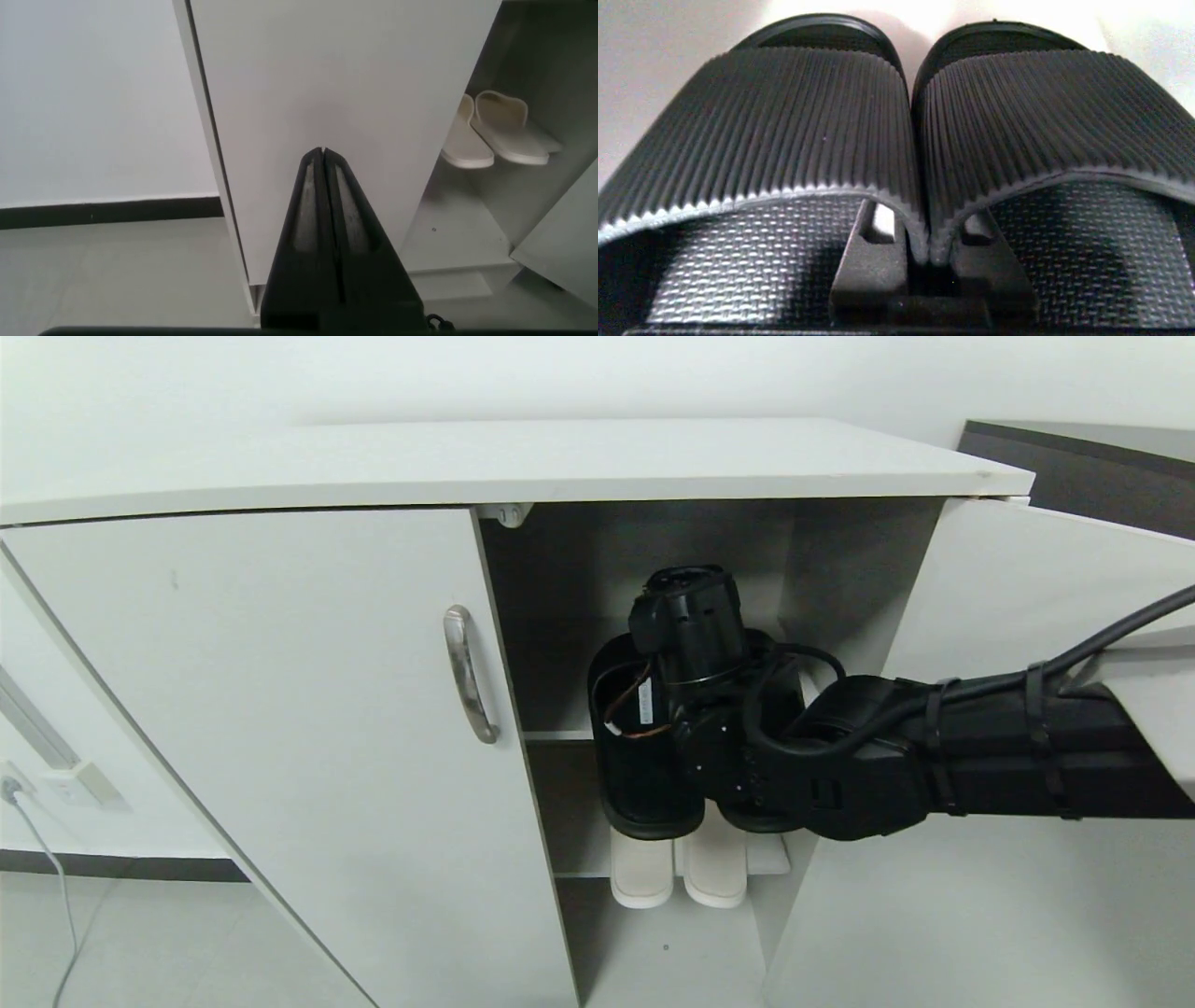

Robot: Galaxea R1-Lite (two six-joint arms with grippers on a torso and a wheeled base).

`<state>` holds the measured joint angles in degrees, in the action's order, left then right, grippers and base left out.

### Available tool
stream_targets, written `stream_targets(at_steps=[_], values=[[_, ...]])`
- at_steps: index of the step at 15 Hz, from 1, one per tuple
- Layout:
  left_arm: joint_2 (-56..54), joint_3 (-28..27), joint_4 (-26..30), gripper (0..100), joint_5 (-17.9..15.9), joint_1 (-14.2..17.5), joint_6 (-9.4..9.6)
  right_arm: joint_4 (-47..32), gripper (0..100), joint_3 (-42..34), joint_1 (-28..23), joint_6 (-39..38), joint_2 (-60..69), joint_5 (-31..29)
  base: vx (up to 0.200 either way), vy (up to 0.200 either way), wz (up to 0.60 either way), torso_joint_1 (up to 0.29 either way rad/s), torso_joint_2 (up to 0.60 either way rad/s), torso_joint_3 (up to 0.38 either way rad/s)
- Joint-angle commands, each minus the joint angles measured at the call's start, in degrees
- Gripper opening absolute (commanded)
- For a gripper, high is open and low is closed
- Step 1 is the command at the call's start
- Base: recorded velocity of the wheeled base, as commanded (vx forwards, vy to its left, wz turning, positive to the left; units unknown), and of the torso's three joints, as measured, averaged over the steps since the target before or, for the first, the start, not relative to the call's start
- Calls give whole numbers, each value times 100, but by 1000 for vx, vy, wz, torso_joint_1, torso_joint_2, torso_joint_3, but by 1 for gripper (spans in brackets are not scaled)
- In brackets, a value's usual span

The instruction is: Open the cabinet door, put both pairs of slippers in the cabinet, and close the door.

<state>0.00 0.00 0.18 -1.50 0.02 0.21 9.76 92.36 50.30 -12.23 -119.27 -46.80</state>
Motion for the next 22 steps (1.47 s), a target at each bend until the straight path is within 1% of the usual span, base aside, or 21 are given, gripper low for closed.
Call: stream_targets(at_steps=[1,2,4,5,6,9,17,18,22], values=[[9,0,-1,0,1,6,-3,-335,0,547,-213,-17,-316,118,0,0,0,0,0,0],[0,0,-1,0,1,6,-3,-528,0,837,-293,-34,-439,206,0,0,0,0,0,0],[0,0,-1,0,1,6,-3,-695,0,1267,-380,-34,-641,268,0,0,0,0,0,0],[9,0,-1,0,1,6,-3,-739,0,1364,-398,-34,-685,285,0,0,0,0,0,0],[0,0,-1,0,1,-2,-3,-845,0,1645,-460,-34,-817,294,0,0,0,0,0,0],[0,0,-1,0,1,-2,-3,-871,0,2137,-547,-25,-1054,294,0,0,0,0,0,0],[9,0,-1,0,1,6,-3,-862,0,2208,-635,54,-1124,294,0,0,0,0,0,0],[0,0,-1,0,1,6,-3,-862,100,2208,-635,54,-1133,294,0,0,0,0,0,0],[9,0,-1,0,1,-2,-3,-880,100,2190,-627,54,-1133,294,0,0,0,0,0,0]])
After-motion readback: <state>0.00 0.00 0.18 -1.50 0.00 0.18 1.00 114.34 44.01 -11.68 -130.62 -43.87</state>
